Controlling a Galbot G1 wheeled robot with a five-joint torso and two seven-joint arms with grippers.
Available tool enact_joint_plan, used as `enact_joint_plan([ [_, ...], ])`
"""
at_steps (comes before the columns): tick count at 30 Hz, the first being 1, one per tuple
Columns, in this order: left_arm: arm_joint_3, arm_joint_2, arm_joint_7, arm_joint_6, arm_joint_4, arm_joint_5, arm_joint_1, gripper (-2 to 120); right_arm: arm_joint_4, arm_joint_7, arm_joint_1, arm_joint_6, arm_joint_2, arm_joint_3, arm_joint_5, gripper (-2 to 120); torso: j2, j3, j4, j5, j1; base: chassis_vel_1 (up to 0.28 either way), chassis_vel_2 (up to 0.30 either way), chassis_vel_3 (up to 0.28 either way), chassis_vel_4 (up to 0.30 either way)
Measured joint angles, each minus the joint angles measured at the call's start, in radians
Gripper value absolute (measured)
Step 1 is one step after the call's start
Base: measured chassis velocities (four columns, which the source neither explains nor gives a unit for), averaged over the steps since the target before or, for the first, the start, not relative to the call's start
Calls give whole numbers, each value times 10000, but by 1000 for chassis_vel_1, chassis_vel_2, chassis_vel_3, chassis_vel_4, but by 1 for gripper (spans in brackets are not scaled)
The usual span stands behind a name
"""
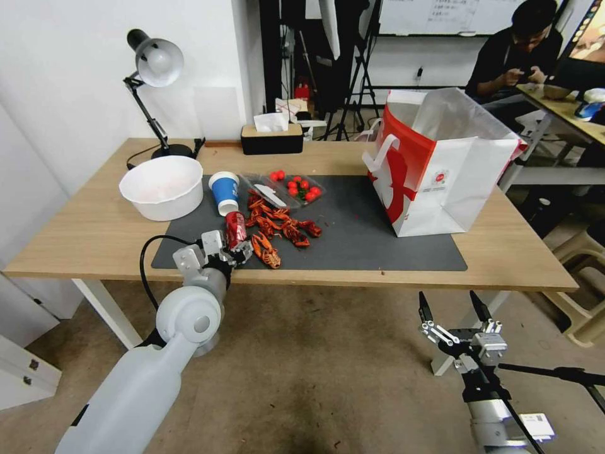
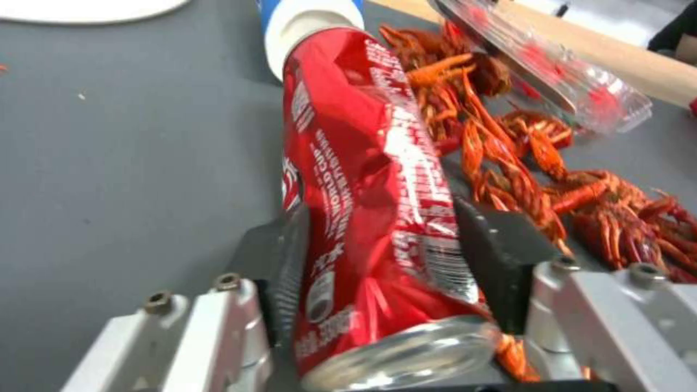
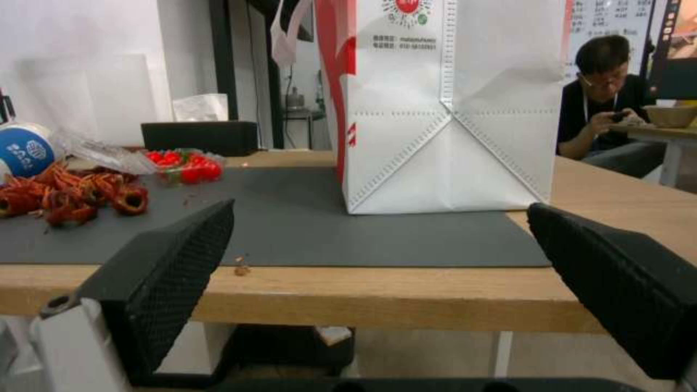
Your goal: Pick up the trash from the table and place it into the takeout bag.
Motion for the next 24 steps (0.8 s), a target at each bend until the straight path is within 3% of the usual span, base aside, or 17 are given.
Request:
enact_joint_plan([
  [5,-121,110,299,-306,-3,15,78,37,-44,12,53,0,7,-58,-28,100,-1,1,2,-2,0,0,0,0,0],
  [8,-295,343,1431,-1017,-88,157,284,27,-92,28,134,-4,27,-155,-79,100,-3,4,2,-10,2,0,0,0,0],
  [9,-295,343,1431,-1017,-88,157,284,27,-92,28,134,-4,27,-155,-79,100,-3,4,2,-10,2,0,0,0,0],
  [11,-404,571,2173,-1642,-151,403,369,21,-93,46,181,-23,34,-217,-100,100,-2,3,3,-2,1,0,0,0,0],
  [16,-546,879,3276,-2684,-140,572,321,9,-97,60,200,-36,42,-253,-137,100,-3,3,2,-4,1,0,0,0,0],
  [20,-556,1036,3875,-3252,-100,503,161,5,-95,86,199,-42,42,-254,-157,100,-2,3,1,-2,1,0,0,0,0],
  [24,-446,1082,4075,-3524,-5,452,-17,5,-65,105,193,-55,40,-251,-188,100,-3,3,2,-3,1,0,0,0,0],
])
